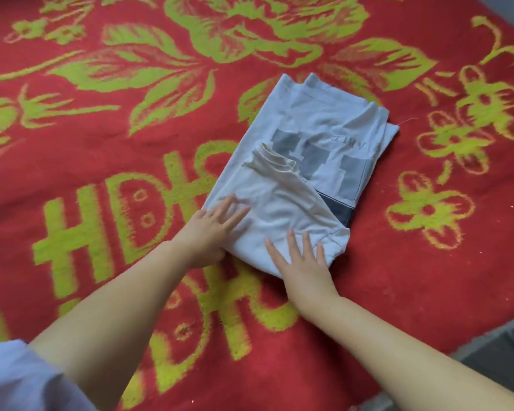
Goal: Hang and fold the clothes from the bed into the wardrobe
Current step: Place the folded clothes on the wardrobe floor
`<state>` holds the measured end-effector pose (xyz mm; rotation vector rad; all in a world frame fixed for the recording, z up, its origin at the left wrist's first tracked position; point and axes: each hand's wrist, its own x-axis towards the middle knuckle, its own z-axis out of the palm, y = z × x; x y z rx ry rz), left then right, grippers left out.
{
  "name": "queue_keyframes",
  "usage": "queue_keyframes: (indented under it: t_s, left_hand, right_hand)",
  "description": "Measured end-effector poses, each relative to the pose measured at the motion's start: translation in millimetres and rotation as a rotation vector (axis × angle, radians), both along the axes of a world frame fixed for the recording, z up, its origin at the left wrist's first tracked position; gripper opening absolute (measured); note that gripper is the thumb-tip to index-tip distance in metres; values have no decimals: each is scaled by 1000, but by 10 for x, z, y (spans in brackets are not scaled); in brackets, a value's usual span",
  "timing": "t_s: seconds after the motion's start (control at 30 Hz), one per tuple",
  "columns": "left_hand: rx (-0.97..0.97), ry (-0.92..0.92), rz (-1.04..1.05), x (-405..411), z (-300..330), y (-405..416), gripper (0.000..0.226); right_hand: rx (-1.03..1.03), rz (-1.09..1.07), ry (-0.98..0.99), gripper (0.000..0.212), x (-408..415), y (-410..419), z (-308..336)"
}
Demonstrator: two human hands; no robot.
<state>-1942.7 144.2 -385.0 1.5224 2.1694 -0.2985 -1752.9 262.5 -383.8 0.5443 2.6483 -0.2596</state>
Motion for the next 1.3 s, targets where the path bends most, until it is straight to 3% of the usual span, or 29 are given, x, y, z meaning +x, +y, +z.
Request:
queue_keyframes:
  t_s: [0.1, 0.17, 0.23, 0.3, 0.37, 0.57, 0.67, 0.7, 0.73, 0.8, 0.87, 0.93, 1.0, 1.07, 1.17, 1.23, 1.3]
  left_hand:
    - [173, -351, 459, -90, 85, 52, 114]
    - [287, -461, 766, -160, 97, 153, 92]
    - [213, -375, 889, -203, 58, 211, 56]
    - [95, -300, 826, -177, -18, 188, 32]
    - [79, -299, 796, -147, -75, 129, 28]
    - [254, -213, 811, -49, -98, -252, 31]
    - [394, -92, 661, 45, -76, -372, 13]
    - [459, -47, 536, 67, -82, -388, 20]
    - [485, -10, 345, 75, -106, -388, 46]
    - [382, 20, -86, 92, -188, -385, 85]
    - [155, -9, -245, 150, -198, -325, 97]
    - [26, 4, -165, 199, -175, -253, 89]
    - [49, 53, -125, 195, -95, -206, 76]
    - [57, 73, -132, 127, -30, -234, 71]
    - [-107, 32, -208, 112, 188, -260, 69]
    - [-299, -92, -267, 174, 382, -246, 53]
    - [-494, -256, -225, 184, 623, -157, 25]
  right_hand:
    - [-1, 119, -74, 82, 50, 99, 133]
    - [52, 210, -52, 82, 70, 103, 170]
    - [146, 242, -38, 81, 117, 134, 83]
    - [211, 263, -61, 78, 166, 120, 10]
    - [214, 266, -72, 78, 173, 99, 7]
    - [255, 297, -8, 80, 222, 32, -14]
    - [242, 280, -67, 88, 215, -37, -6]
    - [234, 230, -96, 93, 206, -55, 4]
    - [211, 163, -119, 99, 199, -65, 9]
    - [181, 42, -96, 111, 177, -81, 13]
    - [147, -28, -69, 107, 202, -80, -4]
    - [104, -46, -145, 94, 184, -93, 40]
    - [82, -38, -199, 89, 144, -91, 126]
    - [35, -25, -250, 89, 130, -63, 201]
    - [-55, 34, -391, 87, 149, -74, 343]
    - [-227, 54, -516, 83, 148, -86, 483]
    - [-552, 28, -613, 76, 139, 31, 690]
